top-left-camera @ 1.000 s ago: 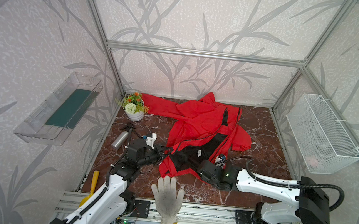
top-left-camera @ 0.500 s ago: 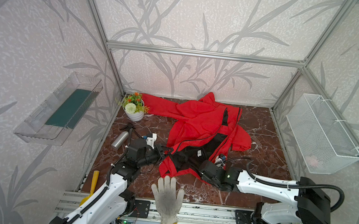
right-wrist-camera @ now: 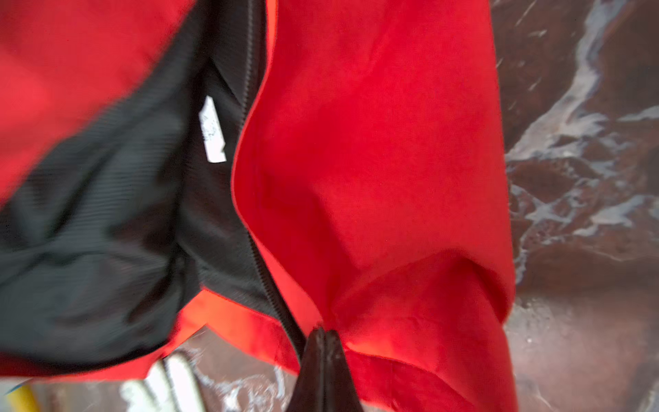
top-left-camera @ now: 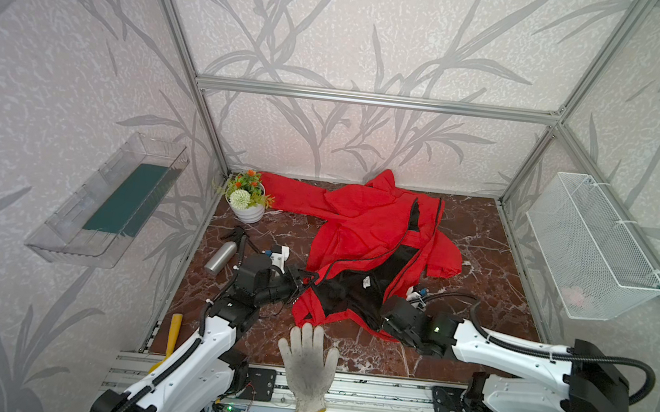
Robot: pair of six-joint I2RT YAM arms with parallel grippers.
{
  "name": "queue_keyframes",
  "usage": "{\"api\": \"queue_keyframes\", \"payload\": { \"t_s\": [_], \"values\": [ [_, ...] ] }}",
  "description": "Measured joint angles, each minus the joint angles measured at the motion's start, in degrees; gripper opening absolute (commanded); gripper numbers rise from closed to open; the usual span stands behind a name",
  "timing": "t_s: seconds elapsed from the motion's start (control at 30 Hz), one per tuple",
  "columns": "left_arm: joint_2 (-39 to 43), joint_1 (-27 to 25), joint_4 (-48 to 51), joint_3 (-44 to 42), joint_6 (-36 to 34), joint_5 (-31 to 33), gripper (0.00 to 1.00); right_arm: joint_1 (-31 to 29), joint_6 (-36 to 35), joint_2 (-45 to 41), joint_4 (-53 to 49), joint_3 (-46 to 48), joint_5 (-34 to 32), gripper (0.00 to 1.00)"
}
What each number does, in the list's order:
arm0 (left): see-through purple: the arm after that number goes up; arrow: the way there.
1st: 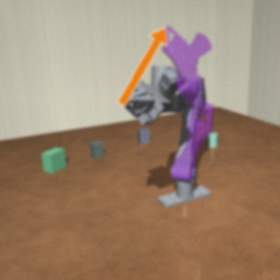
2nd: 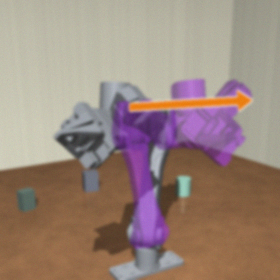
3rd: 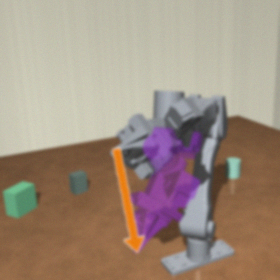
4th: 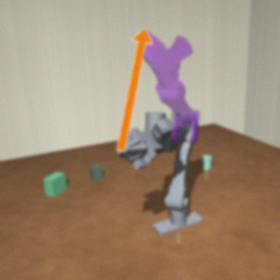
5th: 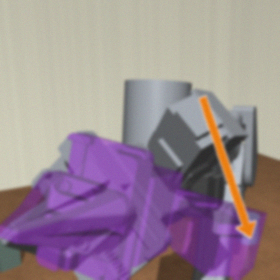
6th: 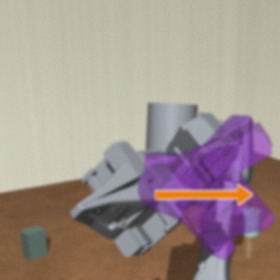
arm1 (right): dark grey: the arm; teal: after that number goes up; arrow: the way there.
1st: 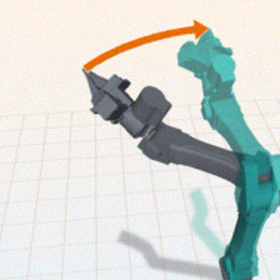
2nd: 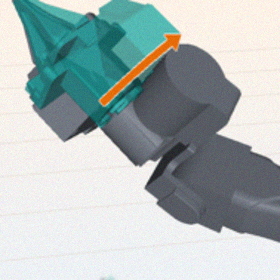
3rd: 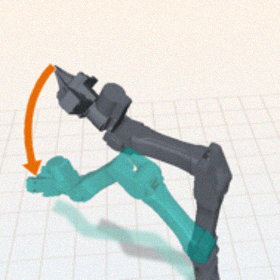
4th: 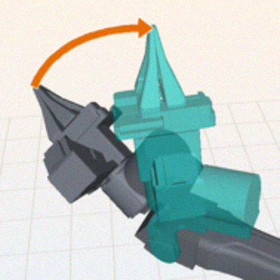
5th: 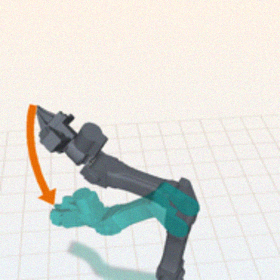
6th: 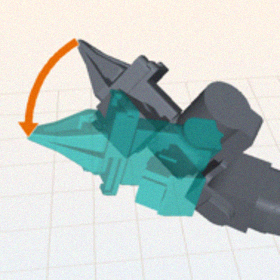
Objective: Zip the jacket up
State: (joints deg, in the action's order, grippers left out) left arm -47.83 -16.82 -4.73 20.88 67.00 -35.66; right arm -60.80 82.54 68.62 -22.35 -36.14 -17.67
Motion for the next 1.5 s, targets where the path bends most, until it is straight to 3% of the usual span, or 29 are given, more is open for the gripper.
{"api": "queue_keyframes", "payload": {
  "t_s": [0.23, 0.4, 0.67, 0.97, 1.5],
  "values": [
    [-5.0, -1.0, -1.3, 0.3, -1.1, -0.3, 0.00, 2.6, -2.1, -11.5, -1.1, 2.9, 0.8, 0.00],
    [-7.8, -4.4, -3.5, 0.6, -1.6, 0.3, 0.00, 5.6, -6.1, -14.6, -0.7, 2.8, 3.4, 0.00],
    [-12.0, -13.6, -7.3, 1.2, -1.1, 3.6, 0.00, 7.3, -12.5, -6.3, 3.6, -3.7, 9.4, 0.00],
    [-16.2, -16.5, -10.5, 1.6, -0.8, 4.8, 0.00, 7.8, -14.6, 3.3, 12.1, -7.4, 15.3, 0.00],
    [-24.2, -20.6, -16.0, 3.0, 0.1, 5.5, 0.00, 8.0, -15.1, 0.1, 16.1, -8.9, 17.4, 0.00]
  ]
}}
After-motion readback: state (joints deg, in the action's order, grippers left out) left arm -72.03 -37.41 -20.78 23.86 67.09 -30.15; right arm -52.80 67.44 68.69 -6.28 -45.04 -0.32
